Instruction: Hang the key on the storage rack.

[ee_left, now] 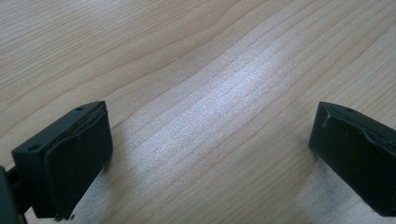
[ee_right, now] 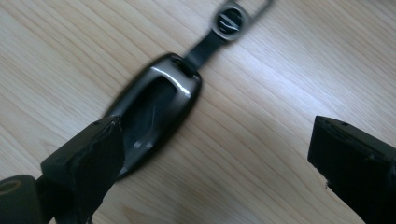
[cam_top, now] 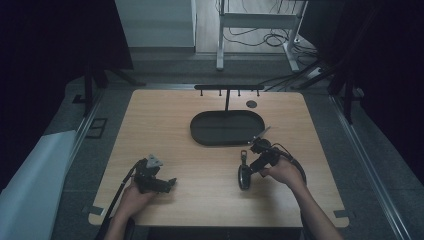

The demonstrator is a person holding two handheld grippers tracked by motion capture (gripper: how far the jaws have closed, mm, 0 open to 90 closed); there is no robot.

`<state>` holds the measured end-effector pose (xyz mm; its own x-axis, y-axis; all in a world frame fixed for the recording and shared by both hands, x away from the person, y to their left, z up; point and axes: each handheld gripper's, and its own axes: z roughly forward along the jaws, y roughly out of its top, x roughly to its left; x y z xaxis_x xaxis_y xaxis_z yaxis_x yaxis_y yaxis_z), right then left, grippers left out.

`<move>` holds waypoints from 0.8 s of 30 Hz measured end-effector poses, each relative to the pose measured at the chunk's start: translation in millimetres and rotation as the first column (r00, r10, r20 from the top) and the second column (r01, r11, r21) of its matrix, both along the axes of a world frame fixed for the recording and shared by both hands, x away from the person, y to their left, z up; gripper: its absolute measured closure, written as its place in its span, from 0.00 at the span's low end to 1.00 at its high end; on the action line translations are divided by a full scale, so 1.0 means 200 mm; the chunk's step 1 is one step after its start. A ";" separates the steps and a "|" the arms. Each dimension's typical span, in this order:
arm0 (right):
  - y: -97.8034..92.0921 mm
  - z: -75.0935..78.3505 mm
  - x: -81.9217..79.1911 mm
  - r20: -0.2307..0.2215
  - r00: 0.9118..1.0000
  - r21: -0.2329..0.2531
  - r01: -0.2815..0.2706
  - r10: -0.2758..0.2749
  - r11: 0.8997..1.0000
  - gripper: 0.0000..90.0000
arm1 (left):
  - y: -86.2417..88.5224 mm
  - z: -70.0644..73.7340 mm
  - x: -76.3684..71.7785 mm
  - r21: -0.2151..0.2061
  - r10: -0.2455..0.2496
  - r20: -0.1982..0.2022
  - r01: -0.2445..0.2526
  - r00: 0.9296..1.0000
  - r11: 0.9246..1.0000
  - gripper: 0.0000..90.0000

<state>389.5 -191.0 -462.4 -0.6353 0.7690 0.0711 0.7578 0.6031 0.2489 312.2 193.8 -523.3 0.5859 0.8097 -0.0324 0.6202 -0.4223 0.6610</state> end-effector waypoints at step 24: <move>0.05 -0.08 -0.03 -0.012 0.999 -0.114 -0.044 0.043 0.992 0.03 | 0.00 0.00 0.00 0.004 -0.004 -0.001 0.004 1.000 1.000 0.00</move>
